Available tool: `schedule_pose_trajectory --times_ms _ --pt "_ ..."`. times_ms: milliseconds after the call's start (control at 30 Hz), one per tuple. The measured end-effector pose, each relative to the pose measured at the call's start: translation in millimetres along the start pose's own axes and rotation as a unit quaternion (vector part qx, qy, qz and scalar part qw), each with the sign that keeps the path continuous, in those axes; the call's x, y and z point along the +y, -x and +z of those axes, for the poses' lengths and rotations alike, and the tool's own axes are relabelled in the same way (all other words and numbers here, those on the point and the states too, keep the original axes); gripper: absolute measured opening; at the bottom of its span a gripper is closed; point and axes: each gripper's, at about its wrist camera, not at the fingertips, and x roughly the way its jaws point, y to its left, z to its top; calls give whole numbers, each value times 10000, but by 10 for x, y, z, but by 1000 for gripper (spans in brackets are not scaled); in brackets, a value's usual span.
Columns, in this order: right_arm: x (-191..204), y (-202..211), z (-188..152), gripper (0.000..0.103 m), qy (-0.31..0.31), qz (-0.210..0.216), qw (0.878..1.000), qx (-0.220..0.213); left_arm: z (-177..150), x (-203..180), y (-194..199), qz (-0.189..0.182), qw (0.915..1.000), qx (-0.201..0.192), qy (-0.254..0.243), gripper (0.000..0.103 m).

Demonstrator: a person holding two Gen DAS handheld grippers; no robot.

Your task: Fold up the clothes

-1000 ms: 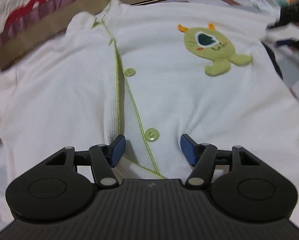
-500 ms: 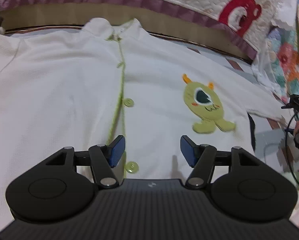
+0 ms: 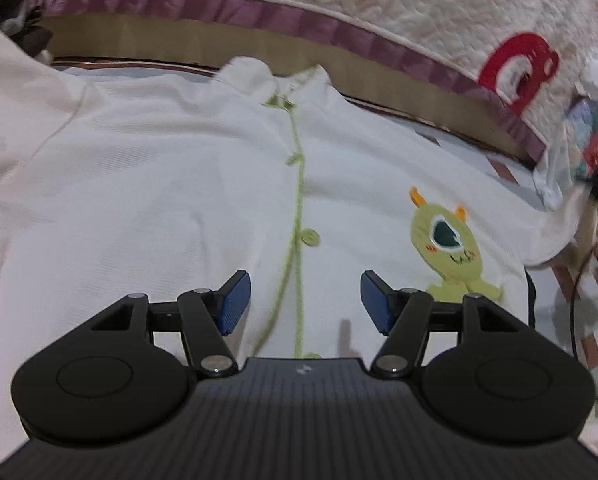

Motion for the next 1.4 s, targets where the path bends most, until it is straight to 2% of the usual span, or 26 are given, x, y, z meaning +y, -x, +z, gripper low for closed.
schedule_pose_trajectory --times_ms 67,133,200,267,333,367,433,467,500,567,633,700,767,833,900,1000,1033,1133,1167,1200,1233,1267,1300,1333,1367,1400 --pt "474 178 -68 8 724 897 9933 -96 29 54 14 108 9999 -59 87 60" --pt "892 348 -255 8 1330 1835 9740 -40 46 117 24 201 9995 -141 210 61" --pt "1259 482 -528 8 1891 2708 9437 169 42 194 26 284 9984 -227 422 61" --pt "1575 541 -906 8 2535 3337 9048 753 29 288 17 386 9965 -281 687 62" --pt "1799 524 -1339 7 3134 3389 8734 1555 13 376 -10 484 9942 -246 926 62" --pt "1907 512 -1557 16 3420 3381 8546 1958 6 414 -28 527 9932 -195 1020 62" --pt "1937 495 -1752 17 3852 3210 8282 2503 8 437 -56 505 9928 -147 1072 62" --pt "1944 487 -1841 22 4055 3113 8139 2762 14 437 -66 470 9929 -151 1078 62" --pt "1893 497 -1815 35 4115 3080 8085 2866 24 432 -75 431 9930 -164 1085 62" --pt "1748 480 -1617 56 4069 2809 8188 2919 65 372 -96 331 9932 -260 1088 63" --pt "1570 466 -1432 57 3978 2546 8300 2966 111 266 -121 234 9942 -320 997 63" --pt "1310 395 -1325 57 4001 2078 8394 3036 148 75 -142 172 9973 -359 624 64" --pt "1095 330 -1312 57 4168 1387 8524 2836 143 -156 -179 12 9990 -446 84 64" --pt "983 275 -1345 58 4087 372 8768 2504 127 -401 -228 -193 9970 -562 -495 68" --pt "899 180 -1360 58 3573 428 8868 2901 96 -681 -373 -180 9900 -654 -1237 68" --pt "739 24 -1334 58 2579 712 8932 3614 148 -963 -731 252 9790 -332 -1996 69" --pt "669 -24 -1299 58 2263 764 8973 3712 186 -1015 -850 286 9769 -191 -2110 69" --pt "607 -58 -1261 58 2005 500 9134 3508 313 -1037 -1148 129 9774 214 -2098 77" --pt "608 -53 -1260 58 2014 527 9134 3497 343 -1034 -1242 177 9779 291 -2065 77" --pt "611 -46 -1261 58 2035 573 9127 3498 371 -1035 -1307 185 9775 307 -2076 74" --pt "615 -38 -1262 58 2057 620 9119 3498 398 -1037 -1335 164 9764 283 -2133 64" --pt "619 -31 -1262 58 2079 666 9110 3498 448 -1029 -1343 187 9757 254 -2169 26" --pt "601 -33 -1255 58 2062 776 9068 3594 533 -1000 -1333 227 9764 176 -2142 6" --pt "579 -36 -1247 58 2039 896 9018 3704 628 -924 -1295 246 9807 19 -1937 5" --pt "558 -40 -1239 58 2015 1015 8965 3813 740 -758 -1201 219 9898 -290 -1381 5" --pt "602 -15 -1280 58 2277 1120 8876 3845 852 -592 -1107 192 9947 -599 -819 5"
